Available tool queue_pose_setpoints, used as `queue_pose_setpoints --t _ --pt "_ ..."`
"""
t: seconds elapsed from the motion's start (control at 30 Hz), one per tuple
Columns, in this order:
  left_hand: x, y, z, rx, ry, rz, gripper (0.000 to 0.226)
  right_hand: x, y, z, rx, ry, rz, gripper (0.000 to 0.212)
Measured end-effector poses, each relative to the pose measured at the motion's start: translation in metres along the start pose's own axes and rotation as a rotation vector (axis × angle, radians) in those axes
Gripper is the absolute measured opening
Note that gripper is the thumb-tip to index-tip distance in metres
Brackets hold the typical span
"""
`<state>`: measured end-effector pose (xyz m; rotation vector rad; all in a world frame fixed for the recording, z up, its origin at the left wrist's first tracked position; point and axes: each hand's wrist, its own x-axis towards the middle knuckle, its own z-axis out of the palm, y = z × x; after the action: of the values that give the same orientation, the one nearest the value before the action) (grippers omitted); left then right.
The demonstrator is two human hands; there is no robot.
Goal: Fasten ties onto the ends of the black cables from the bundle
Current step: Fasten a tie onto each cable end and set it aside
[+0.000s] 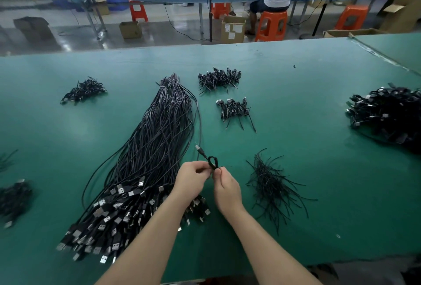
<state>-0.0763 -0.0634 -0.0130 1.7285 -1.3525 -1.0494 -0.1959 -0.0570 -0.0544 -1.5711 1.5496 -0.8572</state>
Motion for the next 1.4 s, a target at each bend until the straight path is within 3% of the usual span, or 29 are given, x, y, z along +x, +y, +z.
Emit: queue_pose_setpoints --t 0.1,0.53,0.77,0.9,1.2,1.4 --pt "-0.004 -0.001 -0.002 -0.095 -0.033 0.02 0.027 0.0 0.0 -0.003 0.051 -0.029 0.028 0.035" --pt "-0.002 0.007 0.0 -0.045 -0.062 0.015 0.01 0.001 0.001 -0.002 0.055 -0.004 0.005 0.038" --pt "-0.003 0.005 0.008 -0.139 0.006 -0.162 0.029 0.002 0.004 -0.003 0.116 0.026 -0.036 0.023" --pt "-0.003 0.007 0.007 -0.176 -0.002 -0.215 0.027 0.0 0.003 -0.003 0.182 0.098 -0.046 0.021" --pt "-0.003 0.013 0.011 0.277 0.068 -0.117 0.016 -0.001 0.0 -0.004 0.22 0.108 -0.033 0.022" --pt "-0.008 0.012 0.018 0.343 0.152 -0.088 0.016 0.0 0.001 -0.004 0.207 0.109 -0.026 0.022"
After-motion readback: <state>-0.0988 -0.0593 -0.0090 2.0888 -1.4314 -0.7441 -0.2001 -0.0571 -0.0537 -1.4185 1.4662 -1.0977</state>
